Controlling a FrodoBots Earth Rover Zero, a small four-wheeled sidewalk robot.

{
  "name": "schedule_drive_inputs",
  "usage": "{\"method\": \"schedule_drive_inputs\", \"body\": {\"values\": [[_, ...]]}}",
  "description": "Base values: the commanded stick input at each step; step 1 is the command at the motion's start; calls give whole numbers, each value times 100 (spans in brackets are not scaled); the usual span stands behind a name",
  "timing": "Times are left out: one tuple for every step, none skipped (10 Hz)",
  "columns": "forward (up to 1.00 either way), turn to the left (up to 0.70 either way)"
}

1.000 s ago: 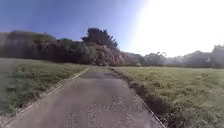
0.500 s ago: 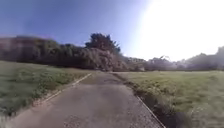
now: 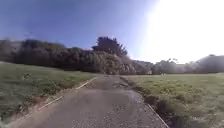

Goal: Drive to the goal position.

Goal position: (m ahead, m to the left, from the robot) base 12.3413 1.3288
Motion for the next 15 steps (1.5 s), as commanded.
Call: {"method": "schedule_drive_inputs", "body": {"values": [[50, 0], [50, 0], [50, 0], [50, 0], [50, 0], [50, 0], [50, 0], [50, 0], [50, 0], [50, 0], [50, 0], [50, -9], [50, -27], [50, -9], [50, 0]]}}
